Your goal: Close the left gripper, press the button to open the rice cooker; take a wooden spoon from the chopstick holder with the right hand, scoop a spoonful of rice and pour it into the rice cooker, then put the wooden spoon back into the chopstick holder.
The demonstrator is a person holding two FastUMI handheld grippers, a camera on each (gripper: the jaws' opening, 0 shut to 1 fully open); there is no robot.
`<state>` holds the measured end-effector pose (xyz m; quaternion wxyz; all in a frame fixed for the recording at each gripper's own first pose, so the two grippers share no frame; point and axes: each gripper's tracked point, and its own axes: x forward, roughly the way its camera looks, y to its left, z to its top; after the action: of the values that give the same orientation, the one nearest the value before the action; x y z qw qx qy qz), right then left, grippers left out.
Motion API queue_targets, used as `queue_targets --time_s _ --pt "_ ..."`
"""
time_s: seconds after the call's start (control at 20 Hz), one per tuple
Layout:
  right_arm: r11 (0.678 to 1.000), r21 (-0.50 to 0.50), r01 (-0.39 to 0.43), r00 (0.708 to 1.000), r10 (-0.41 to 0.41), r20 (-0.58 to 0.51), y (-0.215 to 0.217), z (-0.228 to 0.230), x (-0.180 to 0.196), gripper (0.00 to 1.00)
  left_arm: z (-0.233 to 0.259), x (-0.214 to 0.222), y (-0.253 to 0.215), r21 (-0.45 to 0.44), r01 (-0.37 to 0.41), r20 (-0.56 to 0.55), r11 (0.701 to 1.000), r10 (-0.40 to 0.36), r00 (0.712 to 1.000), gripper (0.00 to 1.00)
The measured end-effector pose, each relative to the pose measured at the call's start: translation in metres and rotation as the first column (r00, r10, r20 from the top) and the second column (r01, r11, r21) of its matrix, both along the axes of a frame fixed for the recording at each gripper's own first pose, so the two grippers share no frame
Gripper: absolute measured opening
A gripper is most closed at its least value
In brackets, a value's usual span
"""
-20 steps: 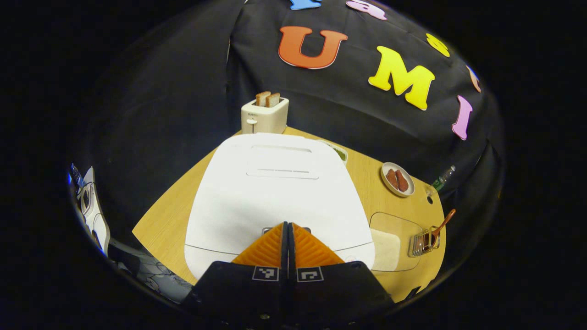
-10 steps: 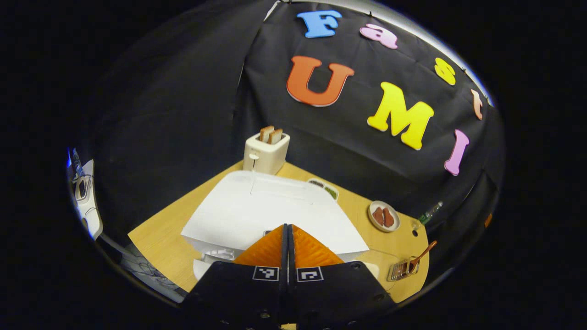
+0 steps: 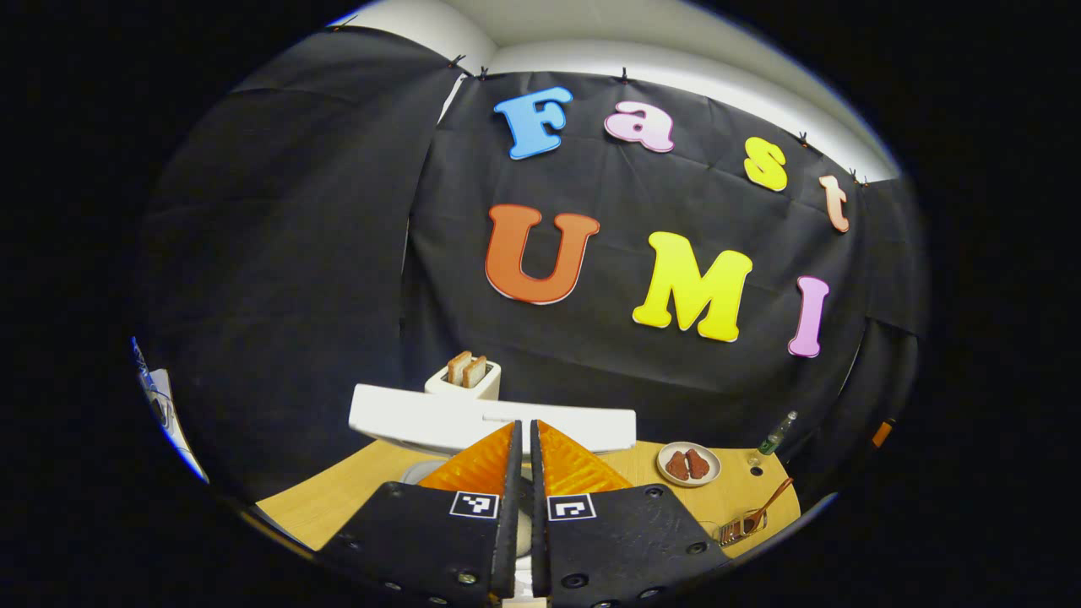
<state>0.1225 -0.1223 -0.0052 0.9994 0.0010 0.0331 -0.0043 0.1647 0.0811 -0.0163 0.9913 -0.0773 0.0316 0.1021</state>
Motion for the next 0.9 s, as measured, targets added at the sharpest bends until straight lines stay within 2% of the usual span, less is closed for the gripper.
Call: queue_targets --time_s 0.1,0.15,0.2,0.25,0.35,0.4,0.45,0.6,0.65,0.7,0.9 --pt "1.000 -0.002 0.011 1.000 -0.011 -0.013 -0.008 -0.006 0.001 1.00 0.013 -0.010 -0.008 0.046 0.009 0.037 0.999 -0.011 0.999 0.16" --pt "1.000 -0.006 0.013 1.000 -0.013 -0.017 -0.013 -0.009 0.002 1.00 0.018 -0.013 -0.010 0.066 0.011 0.052 0.998 -0.015 0.999 0.28" --pt "1.000 -0.015 0.014 1.000 -0.014 -0.023 -0.017 -0.012 0.004 1.00 0.022 -0.017 -0.014 0.077 0.014 0.066 0.997 -0.019 0.998 0.35" --pt "1.000 -0.023 0.017 0.999 -0.018 -0.032 -0.022 -0.017 0.004 1.00 0.026 -0.021 -0.020 0.083 0.019 0.080 0.996 -0.025 0.996 0.47" --pt "0.999 -0.023 0.023 0.998 -0.025 -0.064 -0.032 -0.028 0.009 1.00 0.029 -0.029 -0.025 0.091 0.013 0.096 0.996 -0.022 0.995 0.64" --pt "1.000 -0.017 0.027 0.996 -0.028 -0.085 -0.037 -0.035 0.011 0.96 0.026 -0.029 -0.028 0.088 0.017 0.089 0.996 -0.025 0.996 0.80" --pt "1.000 -0.010 0.024 0.994 -0.025 -0.110 -0.040 -0.045 0.012 0.98 0.023 -0.035 -0.033 0.083 0.016 0.082 0.996 -0.023 0.996 0.96" --pt "0.999 -0.020 0.024 0.986 -0.028 -0.166 -0.053 -0.069 0.021 1.00 0.025 -0.047 -0.041 0.077 0.013 0.091 0.997 -0.020 0.996 0.94" --pt "1.000 -0.021 0.021 0.983 -0.025 -0.182 -0.057 -0.077 0.027 1.00 0.025 -0.049 -0.042 0.081 0.008 0.096 0.997 -0.016 0.995 0.82" --pt "1.000 -0.015 0.018 0.980 -0.020 -0.200 -0.061 -0.086 0.032 1.00 0.025 -0.050 -0.044 0.083 0.006 0.097 0.997 -0.014 0.995 0.94" --pt "0.999 0.033 0.017 0.958 -0.007 -0.287 -0.077 -0.124 0.062 1.00 0.019 -0.054 -0.055 0.081 0.008 0.074 0.997 -0.014 0.997 0.94"
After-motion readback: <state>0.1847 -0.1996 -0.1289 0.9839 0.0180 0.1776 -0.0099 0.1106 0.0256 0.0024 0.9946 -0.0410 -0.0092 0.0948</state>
